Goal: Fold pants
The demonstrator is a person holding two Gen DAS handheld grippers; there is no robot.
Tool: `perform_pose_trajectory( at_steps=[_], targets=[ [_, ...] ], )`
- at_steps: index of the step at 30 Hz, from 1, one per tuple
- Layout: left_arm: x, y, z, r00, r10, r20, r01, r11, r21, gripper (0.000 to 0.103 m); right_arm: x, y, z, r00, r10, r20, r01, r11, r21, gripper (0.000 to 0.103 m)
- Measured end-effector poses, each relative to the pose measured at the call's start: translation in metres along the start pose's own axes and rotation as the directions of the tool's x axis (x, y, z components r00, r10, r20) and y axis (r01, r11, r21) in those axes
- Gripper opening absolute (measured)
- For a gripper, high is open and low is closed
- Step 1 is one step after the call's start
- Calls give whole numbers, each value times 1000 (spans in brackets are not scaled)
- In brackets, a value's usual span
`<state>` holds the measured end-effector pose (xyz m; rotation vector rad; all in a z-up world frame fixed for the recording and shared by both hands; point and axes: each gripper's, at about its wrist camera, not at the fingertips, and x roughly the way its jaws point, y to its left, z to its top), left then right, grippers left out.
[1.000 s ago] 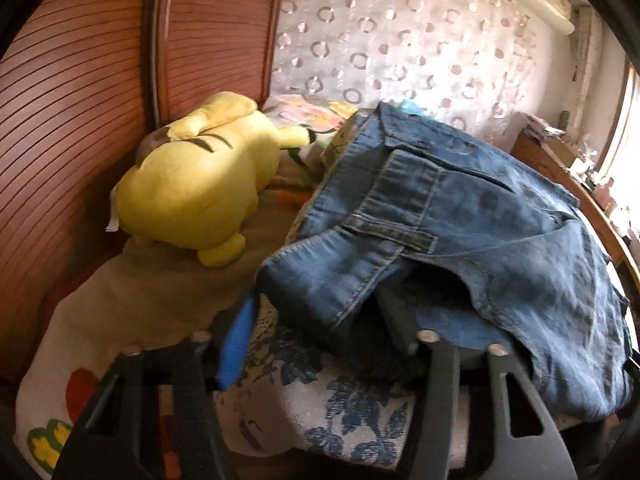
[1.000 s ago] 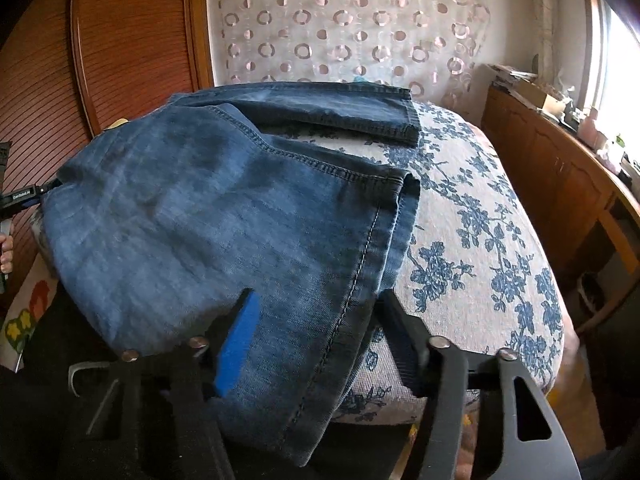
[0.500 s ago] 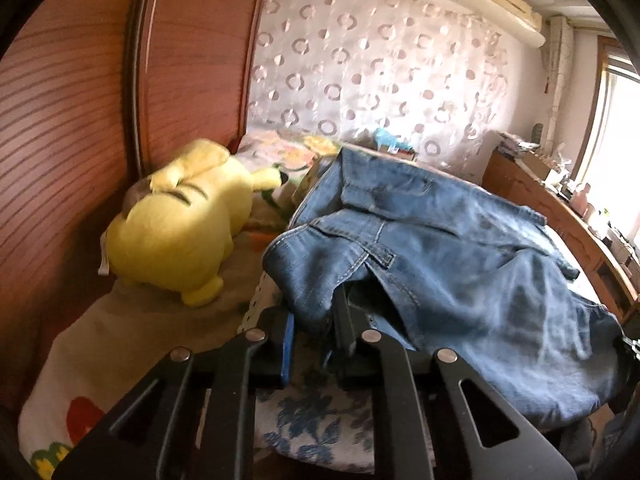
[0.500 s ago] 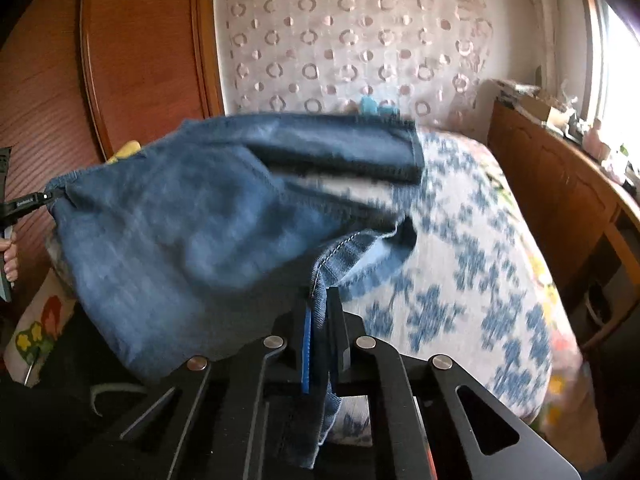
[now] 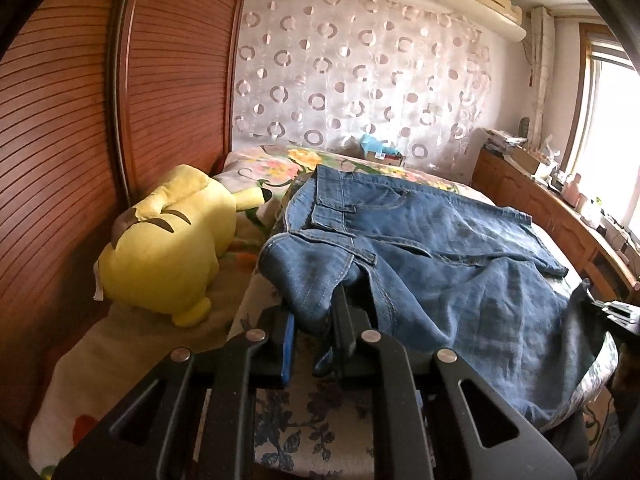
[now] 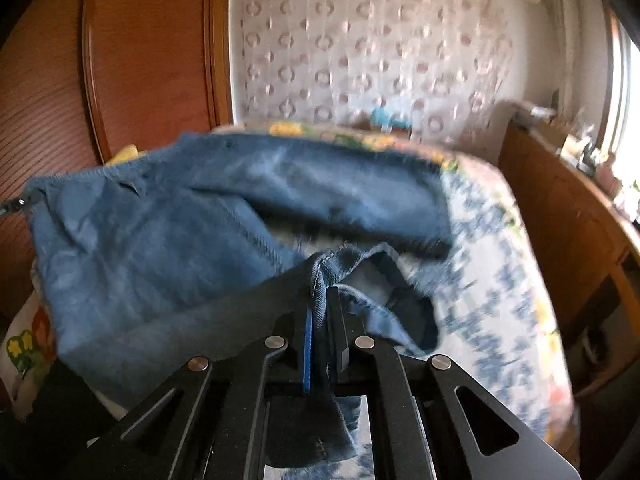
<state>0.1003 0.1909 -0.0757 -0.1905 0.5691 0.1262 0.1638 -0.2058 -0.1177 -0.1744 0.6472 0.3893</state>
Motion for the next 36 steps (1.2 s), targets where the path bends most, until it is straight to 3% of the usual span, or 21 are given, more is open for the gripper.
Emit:
perform_pose_trajectory(
  at_steps=[5, 12, 19, 27, 28, 29, 32, 36],
  targets=[
    [0, -1, -5, 1000, 5, -7, -5, 1000, 6, 16, 25, -7, -12, 998, 38, -46, -37, 999, 36, 7],
    [0, 0, -6, 1000, 6, -7, -6, 1000, 7, 16, 0, -15, -15, 1000, 19, -6, -18, 998, 64, 45],
    [1, 0, -6, 1000, 6, -7, -5, 1000, 6, 16, -22, -28, -43, 999, 54, -7, -53, 996, 78, 47],
    [1, -1, -6, 1000, 7, -8, -7, 1000, 10, 15, -13, -32, -61, 998, 65, -20, -63, 993, 100, 47],
    [1, -1, -5, 1000, 7, -8, -7, 1000, 15, 15, -12, -30, -63, 997, 69, -22, -66, 992, 104, 43],
    [1, 1, -6, 1000, 7, -6, -7, 1000, 12, 15, -16, -26, -69, 997, 71, -21, -69, 992, 103, 26],
    [-1, 5, -4, 1000, 3, 5, -3, 1000, 3, 14, -24, -24, -75, 996, 88, -17, -85, 990, 108, 8],
    [-13, 3, 3, 999, -7, 49, 7, 1000, -1, 14, -49, -30, -74, 995, 91, 48, -97, 987, 129, 3]
  ],
)
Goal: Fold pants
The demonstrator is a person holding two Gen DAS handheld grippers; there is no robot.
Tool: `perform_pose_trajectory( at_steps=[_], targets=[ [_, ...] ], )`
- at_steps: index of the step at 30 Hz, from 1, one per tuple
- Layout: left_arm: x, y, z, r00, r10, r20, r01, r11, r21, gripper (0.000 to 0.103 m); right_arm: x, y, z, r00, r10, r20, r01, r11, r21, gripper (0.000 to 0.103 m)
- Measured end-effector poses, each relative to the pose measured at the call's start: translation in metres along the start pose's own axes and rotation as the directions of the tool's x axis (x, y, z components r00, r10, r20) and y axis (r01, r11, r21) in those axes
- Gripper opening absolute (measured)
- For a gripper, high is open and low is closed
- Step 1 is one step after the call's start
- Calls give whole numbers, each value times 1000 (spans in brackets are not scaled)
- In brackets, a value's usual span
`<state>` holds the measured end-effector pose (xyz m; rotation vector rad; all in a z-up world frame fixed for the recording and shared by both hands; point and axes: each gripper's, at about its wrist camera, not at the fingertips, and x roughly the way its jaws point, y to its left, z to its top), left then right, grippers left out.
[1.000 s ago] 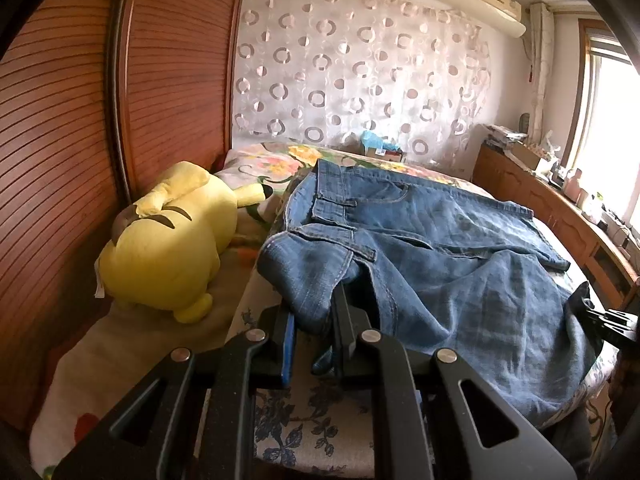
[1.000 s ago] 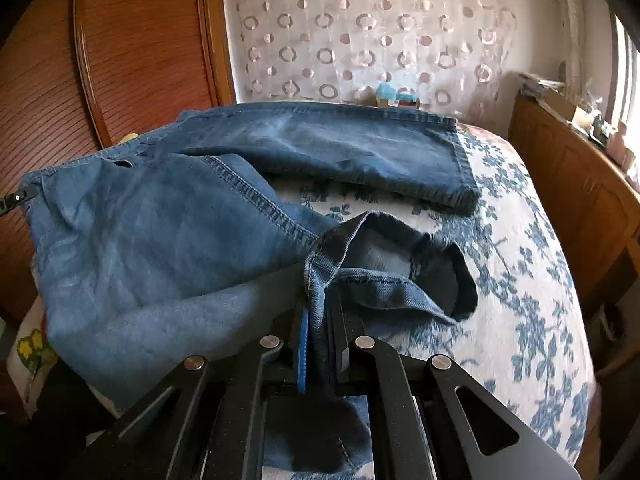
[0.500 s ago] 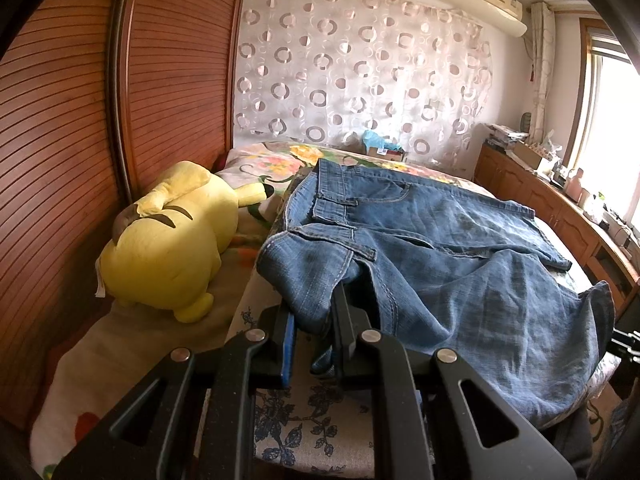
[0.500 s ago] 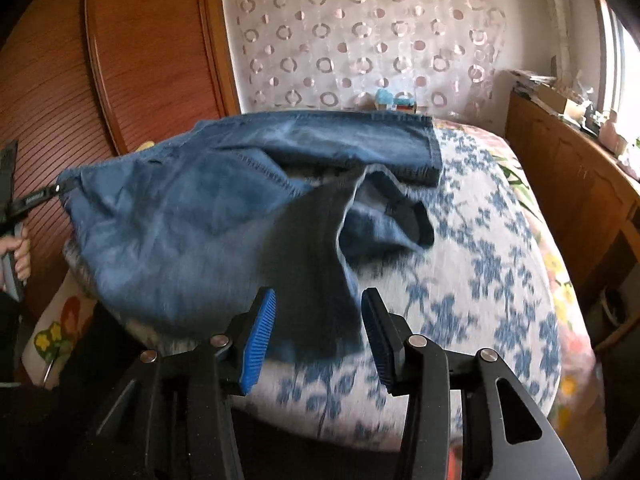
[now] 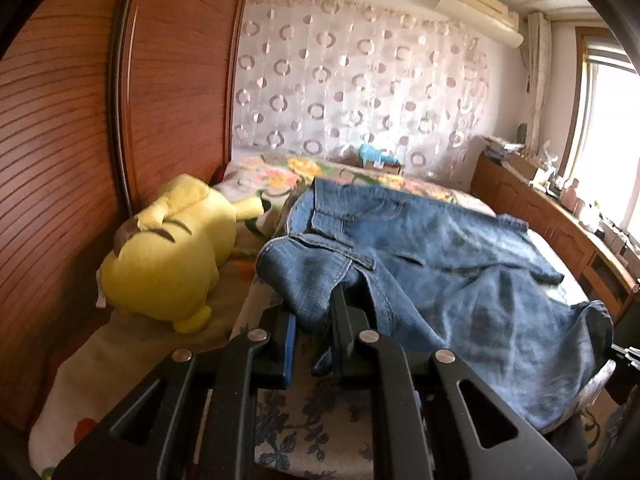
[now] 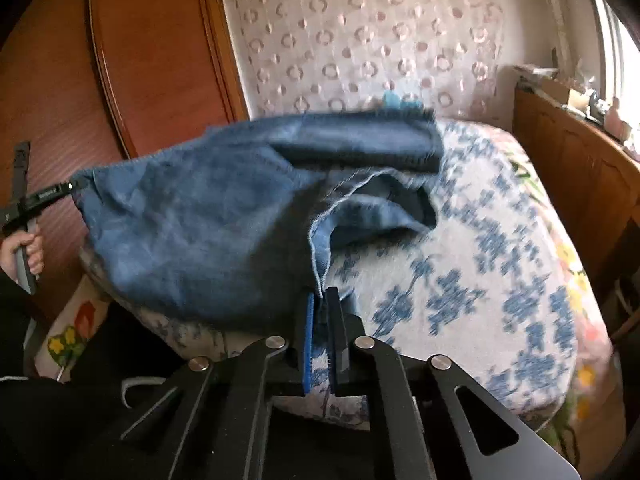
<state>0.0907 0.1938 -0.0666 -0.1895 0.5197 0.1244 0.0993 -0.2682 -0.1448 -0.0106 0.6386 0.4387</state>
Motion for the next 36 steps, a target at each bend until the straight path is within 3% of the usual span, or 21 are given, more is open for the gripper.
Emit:
perform_pose_trajectory(
  at_steps=[7, 16, 30, 36],
  targets=[
    [-20, -14, 18, 998, -12, 60, 11, 1000, 21, 14, -44, -20, 31, 986, -30, 165, 32, 999, -6, 1],
    [-20, -28, 44, 995, -16, 100, 10, 998, 62, 14, -51, -23, 62, 970, -56, 236, 72, 996, -61, 1],
    [17, -30, 37, 999, 14, 37, -16, 998, 65, 13, 16, -46, 83, 985, -98, 142, 103, 994, -33, 1],
    [24, -37, 50, 999, 7, 44, -10, 998, 67, 12, 22, -54, 105, 987, -94, 134, 99, 995, -26, 1]
  ],
)
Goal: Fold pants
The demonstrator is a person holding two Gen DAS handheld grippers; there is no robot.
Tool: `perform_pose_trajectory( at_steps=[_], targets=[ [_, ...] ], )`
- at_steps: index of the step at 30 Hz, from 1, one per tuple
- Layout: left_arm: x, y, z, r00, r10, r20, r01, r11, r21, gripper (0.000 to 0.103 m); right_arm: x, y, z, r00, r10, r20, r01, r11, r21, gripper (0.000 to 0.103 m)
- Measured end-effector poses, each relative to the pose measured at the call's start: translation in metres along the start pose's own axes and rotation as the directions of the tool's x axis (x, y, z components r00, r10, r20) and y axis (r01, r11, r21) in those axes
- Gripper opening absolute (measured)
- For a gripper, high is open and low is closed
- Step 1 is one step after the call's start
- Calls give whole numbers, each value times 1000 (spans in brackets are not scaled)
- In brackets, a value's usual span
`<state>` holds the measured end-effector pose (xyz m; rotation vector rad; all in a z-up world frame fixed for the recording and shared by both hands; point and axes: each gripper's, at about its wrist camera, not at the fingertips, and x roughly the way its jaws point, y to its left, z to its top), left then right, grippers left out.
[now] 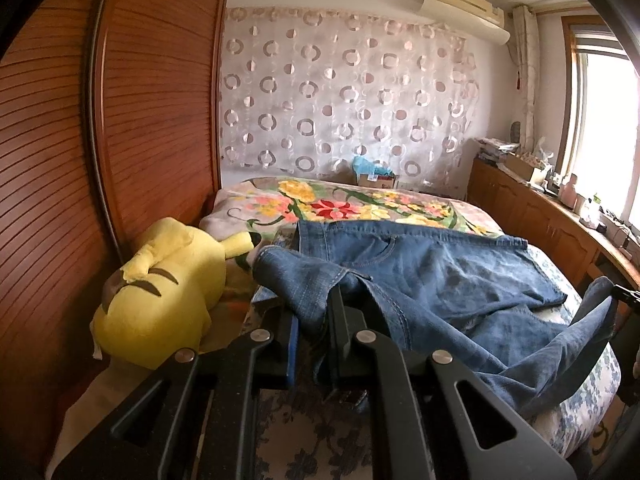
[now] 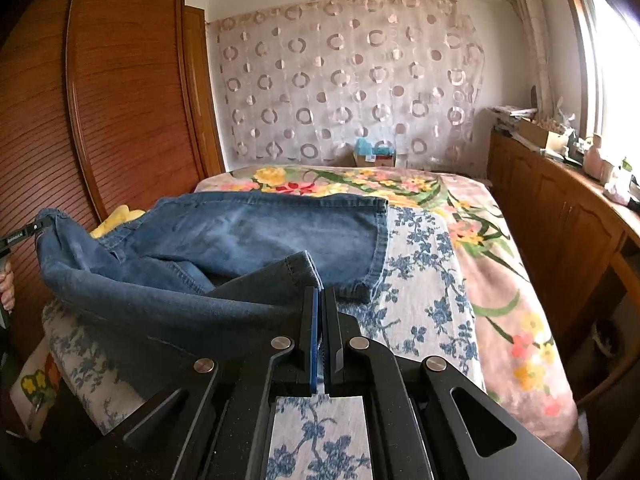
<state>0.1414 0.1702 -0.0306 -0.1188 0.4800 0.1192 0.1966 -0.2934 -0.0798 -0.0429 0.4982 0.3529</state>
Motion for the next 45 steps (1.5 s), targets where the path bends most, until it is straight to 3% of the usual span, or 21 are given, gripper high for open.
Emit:
perform_pose_trajectory(
  at_steps=[15, 24, 34, 45],
  targets=[
    [32, -10, 60, 1000, 5, 22, -5, 1000, -4, 8, 6, -16, 56, 995, -24, 96, 24, 1000, 2, 1],
    [76, -19, 94, 1000, -2, 15, 2, 1000, 10, 8, 17, -25, 78, 987, -58, 148, 58, 998, 0, 1],
    [143, -28, 121, 1000, -8, -19, 8, 1000, 26, 8, 62, -23, 89, 988, -104, 115, 107, 994, -20, 1],
    [217, -27, 121, 996, 10, -92, -8, 1000, 21, 8, 113, -21, 125, 990, -142, 14, 143, 989, -30, 1]
  ],
)
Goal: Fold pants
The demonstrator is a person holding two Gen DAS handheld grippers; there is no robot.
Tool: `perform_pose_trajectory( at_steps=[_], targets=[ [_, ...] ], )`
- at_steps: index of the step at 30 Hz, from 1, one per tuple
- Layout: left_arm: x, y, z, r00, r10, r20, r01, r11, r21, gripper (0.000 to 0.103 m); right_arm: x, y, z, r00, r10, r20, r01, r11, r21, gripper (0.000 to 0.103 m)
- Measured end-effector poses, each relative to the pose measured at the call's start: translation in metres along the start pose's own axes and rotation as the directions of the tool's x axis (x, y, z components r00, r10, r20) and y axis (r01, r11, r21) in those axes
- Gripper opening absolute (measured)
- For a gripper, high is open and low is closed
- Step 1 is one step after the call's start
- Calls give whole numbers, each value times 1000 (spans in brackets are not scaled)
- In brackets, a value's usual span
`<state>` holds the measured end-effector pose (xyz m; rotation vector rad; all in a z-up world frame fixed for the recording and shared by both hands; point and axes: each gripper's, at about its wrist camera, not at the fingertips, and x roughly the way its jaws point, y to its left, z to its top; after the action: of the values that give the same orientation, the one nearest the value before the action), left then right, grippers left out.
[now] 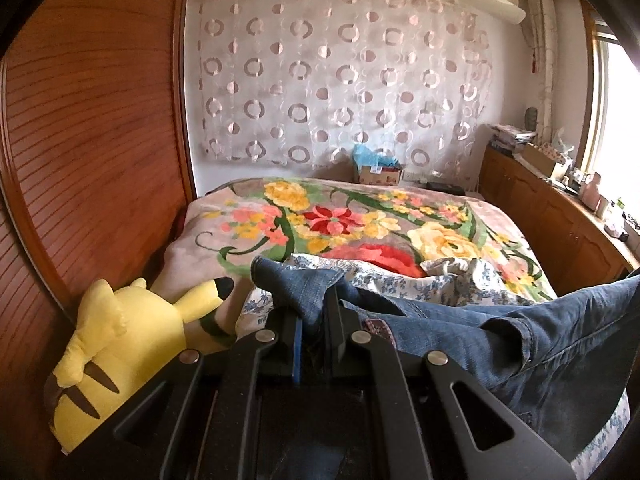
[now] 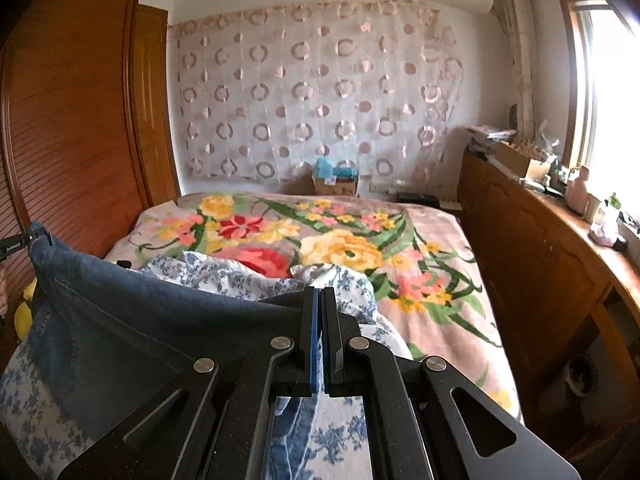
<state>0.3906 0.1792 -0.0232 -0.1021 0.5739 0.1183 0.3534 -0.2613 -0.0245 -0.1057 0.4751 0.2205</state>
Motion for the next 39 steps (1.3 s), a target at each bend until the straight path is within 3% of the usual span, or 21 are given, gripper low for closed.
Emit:
perform_pose_trajectory(
  at_steps=[9, 11, 15, 17, 19, 30, 39],
  targets=[
    [32, -5, -11, 994, 1, -108, 2, 1000, 24, 9, 36, -5, 19, 996, 47, -80, -45, 999, 30, 3],
    [32, -5, -13, 992, 6, -129, -2, 1000, 27, 17, 39, -6, 22, 994, 38, -103, -34, 999, 33, 11],
    [26, -1, -13, 990, -17, -141, 19, 1000, 15, 53, 24, -8, 20, 991, 75, -113, -70, 997, 44, 21],
    [18, 2, -12, 990, -37, -134, 37, 999, 1, 63, 18, -9, 17, 988, 88, -123, -83, 996, 44, 30],
    [11, 3, -12, 989, -56, -135, 55, 998, -11, 76, 12, -10, 11, 985, 103, -139, -95, 994, 60, 32],
    [-30, 0, -49, 987, -53, -151, 58, 998, 23, 79, -26, -15, -25, 951, 160, -263, -147, 987, 69, 36],
    [-43, 2, -82, 979, -61, -194, 66, 998, 15, 79, -13, -17, -20, 928, 184, -326, -165, 983, 84, 36]
  ],
)
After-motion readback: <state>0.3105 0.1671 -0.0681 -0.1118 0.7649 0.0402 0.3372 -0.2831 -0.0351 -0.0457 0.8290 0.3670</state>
